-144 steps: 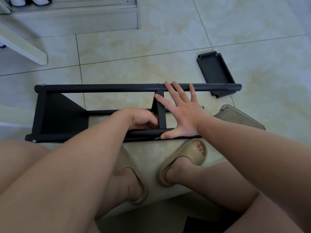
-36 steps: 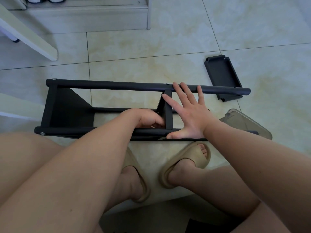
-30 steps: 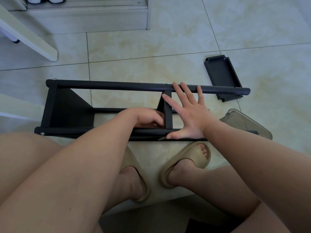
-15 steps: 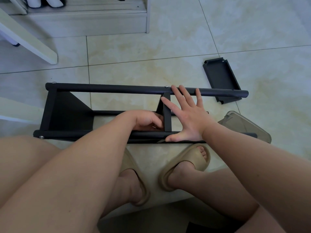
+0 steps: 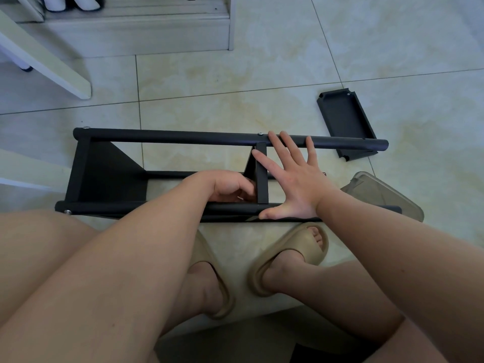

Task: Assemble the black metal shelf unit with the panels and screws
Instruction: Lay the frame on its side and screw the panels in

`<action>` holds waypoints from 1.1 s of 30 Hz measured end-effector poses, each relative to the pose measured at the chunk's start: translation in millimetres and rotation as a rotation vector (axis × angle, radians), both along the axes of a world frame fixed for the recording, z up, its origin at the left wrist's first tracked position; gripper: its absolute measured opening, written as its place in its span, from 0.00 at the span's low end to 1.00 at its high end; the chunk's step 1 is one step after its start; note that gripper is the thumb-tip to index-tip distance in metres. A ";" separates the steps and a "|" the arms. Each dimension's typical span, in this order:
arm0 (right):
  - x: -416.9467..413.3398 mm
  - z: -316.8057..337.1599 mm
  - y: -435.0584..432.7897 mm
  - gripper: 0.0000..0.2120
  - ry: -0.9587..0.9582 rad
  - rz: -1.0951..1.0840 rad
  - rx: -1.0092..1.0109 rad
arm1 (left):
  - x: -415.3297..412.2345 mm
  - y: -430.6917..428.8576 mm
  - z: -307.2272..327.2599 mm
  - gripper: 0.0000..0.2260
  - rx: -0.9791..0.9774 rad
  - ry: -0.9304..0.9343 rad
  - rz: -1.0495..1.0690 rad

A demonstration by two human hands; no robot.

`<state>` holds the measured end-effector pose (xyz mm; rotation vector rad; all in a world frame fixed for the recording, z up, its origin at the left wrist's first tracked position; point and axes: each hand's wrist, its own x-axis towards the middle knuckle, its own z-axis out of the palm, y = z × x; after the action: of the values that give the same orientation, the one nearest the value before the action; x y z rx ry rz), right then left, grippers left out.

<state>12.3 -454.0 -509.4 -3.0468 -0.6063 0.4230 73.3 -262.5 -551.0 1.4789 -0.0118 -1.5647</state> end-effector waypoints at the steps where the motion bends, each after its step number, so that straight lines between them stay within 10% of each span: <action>1: -0.2 -0.3 0.0 0.60 0.000 0.001 0.000 | 0.8 0.2 0.6 0.12 0.011 0.000 -0.023; 33: 0.1 -0.1 0.1 0.59 0.008 0.006 0.001 | -1.0 0.6 3.2 0.11 -0.015 -0.001 0.011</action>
<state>12.4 -453.9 -509.5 -3.0419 -0.6152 0.4351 72.3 -261.9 -547.8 1.4657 -0.0156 -1.5519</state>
